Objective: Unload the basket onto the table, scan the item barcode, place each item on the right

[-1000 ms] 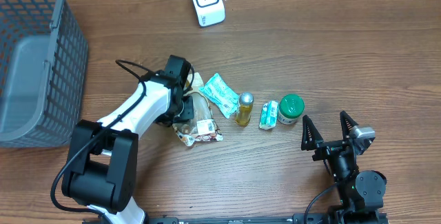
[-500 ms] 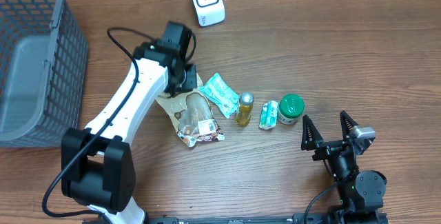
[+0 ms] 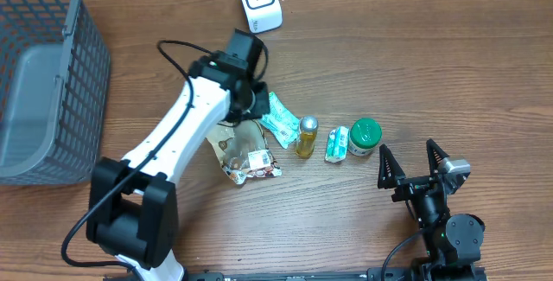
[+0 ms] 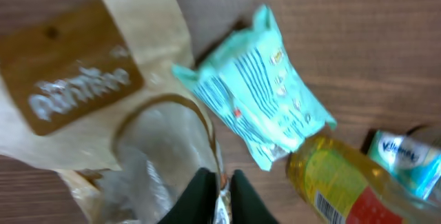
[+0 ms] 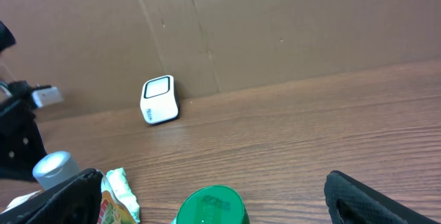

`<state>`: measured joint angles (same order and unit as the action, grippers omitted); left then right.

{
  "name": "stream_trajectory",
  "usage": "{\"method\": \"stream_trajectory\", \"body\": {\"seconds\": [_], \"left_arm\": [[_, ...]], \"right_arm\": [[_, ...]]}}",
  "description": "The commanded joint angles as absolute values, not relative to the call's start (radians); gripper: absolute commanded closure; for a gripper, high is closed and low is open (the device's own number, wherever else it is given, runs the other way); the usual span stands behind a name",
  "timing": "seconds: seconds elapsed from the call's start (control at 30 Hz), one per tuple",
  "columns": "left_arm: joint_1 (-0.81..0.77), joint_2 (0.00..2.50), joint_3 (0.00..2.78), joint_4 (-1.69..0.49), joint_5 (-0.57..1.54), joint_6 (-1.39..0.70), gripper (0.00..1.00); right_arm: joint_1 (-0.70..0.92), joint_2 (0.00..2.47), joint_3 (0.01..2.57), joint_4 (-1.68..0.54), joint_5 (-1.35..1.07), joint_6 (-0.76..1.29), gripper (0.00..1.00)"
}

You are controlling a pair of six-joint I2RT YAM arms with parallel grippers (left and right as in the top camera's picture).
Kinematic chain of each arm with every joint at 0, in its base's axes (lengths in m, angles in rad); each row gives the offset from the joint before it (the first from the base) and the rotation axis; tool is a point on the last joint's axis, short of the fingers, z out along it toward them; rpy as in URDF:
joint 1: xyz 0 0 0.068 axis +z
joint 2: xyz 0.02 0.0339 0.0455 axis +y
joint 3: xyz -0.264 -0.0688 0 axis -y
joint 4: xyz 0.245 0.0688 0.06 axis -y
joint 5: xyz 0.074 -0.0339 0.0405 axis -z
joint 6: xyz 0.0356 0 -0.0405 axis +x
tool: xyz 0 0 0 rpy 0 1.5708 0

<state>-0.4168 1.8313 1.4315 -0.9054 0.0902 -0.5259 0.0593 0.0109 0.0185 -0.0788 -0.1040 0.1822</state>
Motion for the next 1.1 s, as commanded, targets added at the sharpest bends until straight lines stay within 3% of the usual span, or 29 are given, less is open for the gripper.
{"method": "stream_trajectory", "body": {"seconds": [0.0, 0.3, 1.07], "left_arm": [[-0.445, 1.846, 1.395, -0.899, 0.049, -0.575, 0.91], [-0.455, 1.846, 1.292, -0.839, 0.033, -0.606, 0.92], [-0.438, 1.848, 1.280, -0.953, -0.021, -0.561, 0.87]], "right_arm": [[0.055, 0.003, 0.008, -0.075, -0.098, 0.183, 0.00], [0.055, 0.003, 0.008, -0.075, -0.098, 0.183, 0.00], [0.055, 0.003, 0.008, -0.075, -0.098, 0.183, 0.00]]}}
